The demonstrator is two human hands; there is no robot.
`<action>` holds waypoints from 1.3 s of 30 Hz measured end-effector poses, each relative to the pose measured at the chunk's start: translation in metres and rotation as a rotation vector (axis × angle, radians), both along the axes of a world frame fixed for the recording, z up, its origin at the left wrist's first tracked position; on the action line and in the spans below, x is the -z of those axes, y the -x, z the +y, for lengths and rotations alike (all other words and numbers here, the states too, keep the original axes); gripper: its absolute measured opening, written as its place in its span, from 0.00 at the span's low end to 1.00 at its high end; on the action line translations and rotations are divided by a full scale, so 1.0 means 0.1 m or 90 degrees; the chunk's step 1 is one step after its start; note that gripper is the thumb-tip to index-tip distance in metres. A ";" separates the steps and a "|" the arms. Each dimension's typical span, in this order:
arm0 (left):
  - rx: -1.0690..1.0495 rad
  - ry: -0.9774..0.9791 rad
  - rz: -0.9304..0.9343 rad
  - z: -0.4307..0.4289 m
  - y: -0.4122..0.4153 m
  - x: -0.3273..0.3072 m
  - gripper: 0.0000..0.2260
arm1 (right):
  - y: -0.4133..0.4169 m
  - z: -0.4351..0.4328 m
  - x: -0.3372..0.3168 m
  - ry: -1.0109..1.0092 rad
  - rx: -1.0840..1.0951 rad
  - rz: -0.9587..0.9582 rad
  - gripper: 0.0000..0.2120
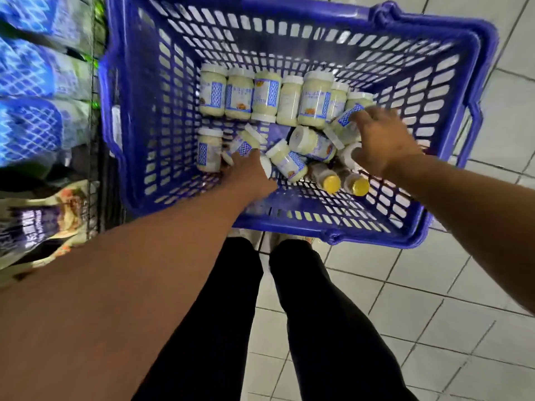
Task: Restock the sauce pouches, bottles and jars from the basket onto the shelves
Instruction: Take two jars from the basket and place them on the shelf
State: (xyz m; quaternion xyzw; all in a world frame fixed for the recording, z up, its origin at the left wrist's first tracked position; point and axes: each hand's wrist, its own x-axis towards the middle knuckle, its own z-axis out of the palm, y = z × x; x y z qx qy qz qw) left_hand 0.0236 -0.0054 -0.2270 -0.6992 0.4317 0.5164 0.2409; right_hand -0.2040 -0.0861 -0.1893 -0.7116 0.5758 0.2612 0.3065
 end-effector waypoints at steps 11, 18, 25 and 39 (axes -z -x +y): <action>0.099 0.106 -0.082 0.07 0.14 0.54 0.35 | 0.02 -0.34 0.71 0.040 -0.299 0.117 0.41; -0.015 0.148 -0.007 0.06 -0.07 0.62 0.30 | -0.02 -0.39 0.73 0.006 -0.279 0.181 0.37; -0.154 0.209 0.068 -0.01 -0.21 0.07 0.31 | -0.02 -0.29 0.17 -0.033 -0.134 0.132 0.34; -0.368 0.226 0.401 -0.41 -0.29 -2.44 0.26 | -0.15 0.26 -2.23 -0.102 0.512 -0.413 0.22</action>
